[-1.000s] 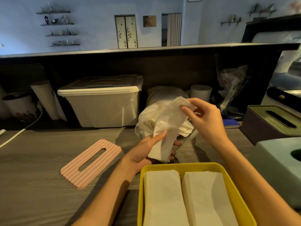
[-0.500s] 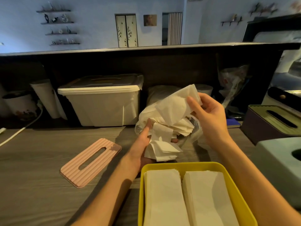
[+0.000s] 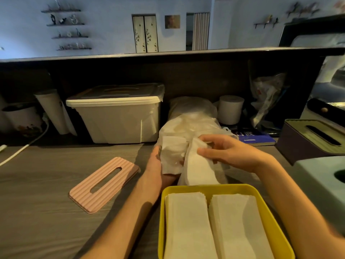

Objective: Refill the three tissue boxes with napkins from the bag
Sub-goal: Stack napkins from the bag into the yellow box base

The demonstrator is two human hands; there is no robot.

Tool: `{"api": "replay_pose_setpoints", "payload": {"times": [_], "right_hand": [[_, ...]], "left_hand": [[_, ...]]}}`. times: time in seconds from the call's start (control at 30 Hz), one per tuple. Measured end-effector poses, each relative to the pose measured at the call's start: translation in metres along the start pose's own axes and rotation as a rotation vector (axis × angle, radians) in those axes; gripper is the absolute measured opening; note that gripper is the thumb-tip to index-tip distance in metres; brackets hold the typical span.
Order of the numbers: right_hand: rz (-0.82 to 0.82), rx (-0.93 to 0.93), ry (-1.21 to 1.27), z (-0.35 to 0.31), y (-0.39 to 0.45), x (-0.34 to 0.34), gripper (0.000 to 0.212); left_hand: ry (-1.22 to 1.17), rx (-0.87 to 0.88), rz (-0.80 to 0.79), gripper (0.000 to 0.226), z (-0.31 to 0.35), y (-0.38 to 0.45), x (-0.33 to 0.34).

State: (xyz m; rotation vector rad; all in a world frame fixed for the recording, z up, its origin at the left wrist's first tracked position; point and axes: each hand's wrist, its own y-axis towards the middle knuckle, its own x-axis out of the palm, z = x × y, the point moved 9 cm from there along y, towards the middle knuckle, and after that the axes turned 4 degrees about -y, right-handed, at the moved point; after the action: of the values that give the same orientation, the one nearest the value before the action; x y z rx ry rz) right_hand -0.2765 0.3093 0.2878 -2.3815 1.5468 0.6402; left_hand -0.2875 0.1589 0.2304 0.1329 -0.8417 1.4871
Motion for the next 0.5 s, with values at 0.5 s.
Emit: {"api": "replay_pose_setpoints", "payload": {"times": [0.5], "right_hand": [[0.352, 0.021, -0.115, 0.018, 0.018, -0.010, 0.024]], "left_hand": [[0.153, -0.215, -0.387, 0.083, -0.035, 0.005, 0.024]]}}
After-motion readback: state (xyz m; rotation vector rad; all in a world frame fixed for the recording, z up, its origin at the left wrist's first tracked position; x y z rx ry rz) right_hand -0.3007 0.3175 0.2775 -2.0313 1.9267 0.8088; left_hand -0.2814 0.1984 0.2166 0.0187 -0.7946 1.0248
